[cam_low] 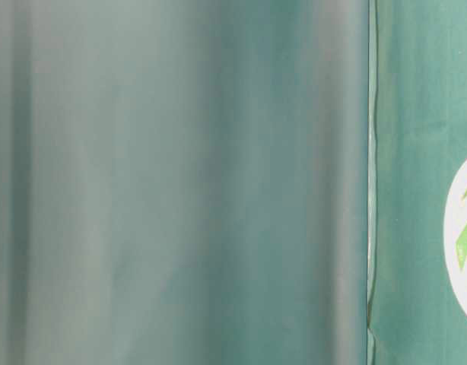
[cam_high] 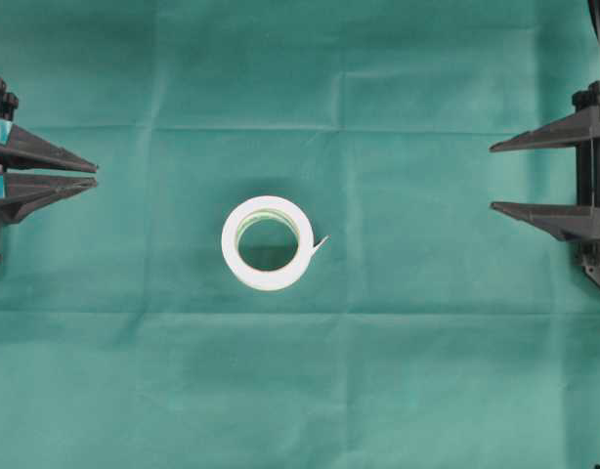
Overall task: Peel off the duct tape with your right arm.
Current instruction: 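Move the left gripper toward the white tape roll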
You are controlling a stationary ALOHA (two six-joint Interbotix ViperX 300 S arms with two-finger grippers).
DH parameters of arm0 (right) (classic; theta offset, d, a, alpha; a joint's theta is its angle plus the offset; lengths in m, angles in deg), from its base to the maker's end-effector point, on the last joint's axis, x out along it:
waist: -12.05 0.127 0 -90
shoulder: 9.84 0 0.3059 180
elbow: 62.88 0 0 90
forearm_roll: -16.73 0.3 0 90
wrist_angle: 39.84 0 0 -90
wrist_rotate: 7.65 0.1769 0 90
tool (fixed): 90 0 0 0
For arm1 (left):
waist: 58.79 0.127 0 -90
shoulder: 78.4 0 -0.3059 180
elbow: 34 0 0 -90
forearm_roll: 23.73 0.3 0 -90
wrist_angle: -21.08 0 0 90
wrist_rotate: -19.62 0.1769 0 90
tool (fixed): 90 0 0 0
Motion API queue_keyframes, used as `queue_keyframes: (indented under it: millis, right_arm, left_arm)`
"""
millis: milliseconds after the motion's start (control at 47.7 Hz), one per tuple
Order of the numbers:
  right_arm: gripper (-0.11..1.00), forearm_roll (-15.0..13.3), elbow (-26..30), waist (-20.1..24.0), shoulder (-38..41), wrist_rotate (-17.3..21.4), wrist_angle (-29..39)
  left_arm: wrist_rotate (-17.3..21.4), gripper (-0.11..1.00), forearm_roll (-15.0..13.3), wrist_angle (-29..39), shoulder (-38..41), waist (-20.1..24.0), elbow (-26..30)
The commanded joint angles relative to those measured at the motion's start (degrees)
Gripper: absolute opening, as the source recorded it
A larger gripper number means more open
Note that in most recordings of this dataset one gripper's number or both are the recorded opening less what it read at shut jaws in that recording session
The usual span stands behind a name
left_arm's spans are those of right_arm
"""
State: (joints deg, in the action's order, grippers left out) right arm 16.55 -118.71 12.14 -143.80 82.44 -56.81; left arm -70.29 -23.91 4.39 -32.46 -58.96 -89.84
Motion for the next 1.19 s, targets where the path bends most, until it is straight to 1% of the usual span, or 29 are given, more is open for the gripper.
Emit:
queue_keyframes:
  millis: [0,21,42,105,147,210,272,461,545,608,671,713,734,817,859,880,943,1006,1048,1174]
  right_arm:
    - [0.24,0.4,-0.1,-0.5,0.3,0.5,-0.4]
    - [0.24,0.3,-0.2,-0.5,0.3,0.6,-0.4]
    - [0.21,0.4,-0.4,-0.5,0.3,0.7,-0.3]
    - [0.08,0.2,-0.7,-0.5,0.3,0.9,-0.1]
    - [0.02,0.1,-1.0,-0.5,0.3,1.0,0.0]
    - [-0.06,0.0,-1.2,-0.5,0.4,1.0,0.2]
    - [-0.09,-0.2,-1.5,-0.5,0.5,1.0,0.3]
    - [-0.09,-0.2,-1.2,-0.5,0.7,1.1,0.3]
    - [-0.03,-0.2,-1.2,-0.5,0.7,1.1,0.3]
    - [0.05,-0.2,-1.3,-0.5,0.8,1.1,0.3]
    - [0.18,-0.2,-1.5,-0.5,0.8,1.1,0.3]
    - [0.28,-0.2,-1.4,-0.5,0.8,1.1,0.3]
    - [0.35,-0.2,-1.4,-0.5,0.8,1.1,0.3]
    - [0.63,-0.2,-1.5,-0.5,0.9,1.1,0.3]
    - [0.77,-0.2,-1.4,-0.5,1.0,1.1,0.3]
    - [0.79,-0.2,-1.5,-0.5,1.0,1.1,0.3]
    - [0.77,-0.2,-1.5,-0.5,1.2,1.1,0.3]
    - [0.77,-0.2,-1.4,-0.5,1.5,1.1,0.0]
    - [0.77,-0.2,-1.4,-0.5,1.9,1.1,0.0]
    - [0.77,-0.2,-0.9,-0.5,3.1,1.0,-0.1]
  left_arm:
    - [0.2,0.24,-0.6,-0.8,0.2,-0.1,-0.3]
    - [0.2,0.24,-0.6,-0.9,0.3,-0.2,-0.4]
    - [0.2,0.21,-0.6,-0.9,0.2,-0.2,-0.4]
    - [-0.1,0.09,-0.6,-0.9,0.4,-0.2,-0.4]
    - [-0.2,0.03,-0.7,-0.9,0.5,-0.4,-0.4]
    - [-0.2,0.0,-0.7,-0.9,0.7,-0.4,-0.5]
    - [-0.2,0.0,-0.7,-0.9,0.8,-0.4,-0.7]
    - [-0.3,0.01,-0.7,-1.0,0.8,-0.4,-1.1]
    - [-0.3,0.01,-0.7,-1.3,0.9,-0.4,-1.1]
    - [-0.3,0.01,-0.7,-1.7,0.9,-0.4,-1.1]
    - [0.0,0.1,-0.7,-2.5,0.9,-0.4,-1.1]
    - [0.2,0.18,-0.7,-2.9,0.9,-0.4,-1.1]
    - [0.2,0.23,-0.7,-3.0,0.9,-0.4,-1.1]
    - [0.3,0.48,-0.7,-3.1,0.9,-0.4,-1.1]
    - [0.2,0.66,-0.7,-3.2,1.1,-0.4,-1.1]
    - [0.2,0.72,-0.7,-3.1,1.1,-0.4,-1.1]
    - [0.1,0.87,-0.7,-3.2,2.0,-0.4,-1.0]
    - [0.0,0.97,-0.7,-3.3,3.5,-0.4,-0.4]
    - [0.0,0.99,-0.7,-3.3,4.8,-0.4,0.1]
    - [0.2,0.99,-0.7,-3.7,10.3,-0.4,2.8]
